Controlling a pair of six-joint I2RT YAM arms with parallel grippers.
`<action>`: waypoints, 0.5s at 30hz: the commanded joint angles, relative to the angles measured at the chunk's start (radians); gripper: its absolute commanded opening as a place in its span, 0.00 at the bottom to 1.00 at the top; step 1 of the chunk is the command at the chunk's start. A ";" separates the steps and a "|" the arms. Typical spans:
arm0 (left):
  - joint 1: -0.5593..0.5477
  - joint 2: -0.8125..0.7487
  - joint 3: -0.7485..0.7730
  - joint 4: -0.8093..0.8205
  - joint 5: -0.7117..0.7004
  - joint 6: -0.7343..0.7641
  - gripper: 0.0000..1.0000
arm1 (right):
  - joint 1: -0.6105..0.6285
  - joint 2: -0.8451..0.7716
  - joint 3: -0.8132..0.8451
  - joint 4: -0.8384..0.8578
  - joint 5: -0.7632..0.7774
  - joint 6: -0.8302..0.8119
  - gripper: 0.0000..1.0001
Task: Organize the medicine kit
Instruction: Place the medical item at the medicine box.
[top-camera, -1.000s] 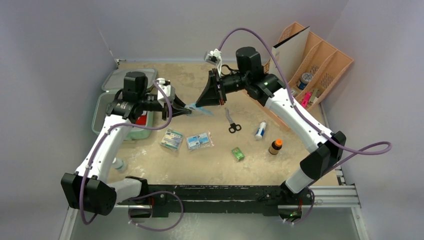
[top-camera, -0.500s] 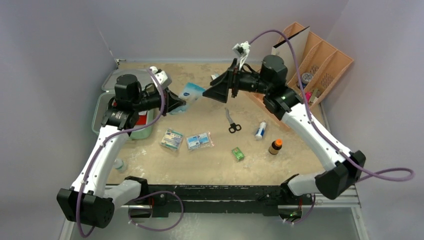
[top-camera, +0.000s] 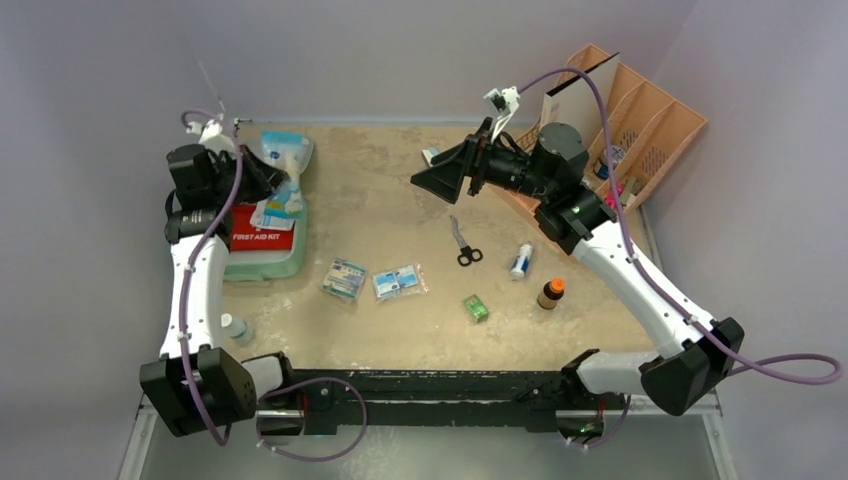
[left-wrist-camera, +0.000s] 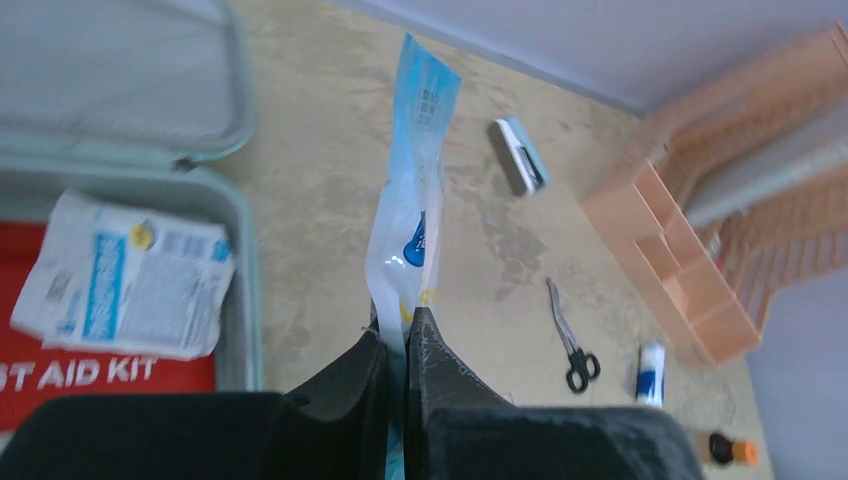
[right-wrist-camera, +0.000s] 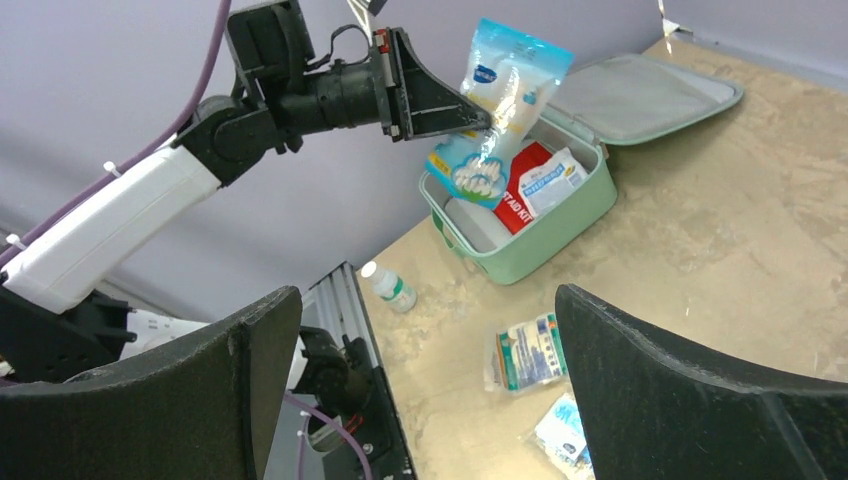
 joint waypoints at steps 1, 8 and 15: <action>0.070 -0.072 -0.134 0.135 -0.280 -0.348 0.00 | 0.002 -0.004 -0.005 0.031 0.007 0.016 0.99; 0.105 -0.079 -0.232 0.149 -0.610 -0.673 0.00 | 0.002 -0.007 -0.013 0.041 -0.007 0.019 0.99; 0.128 -0.024 -0.359 0.285 -0.688 -0.954 0.00 | 0.002 -0.026 -0.011 0.026 -0.011 0.008 0.99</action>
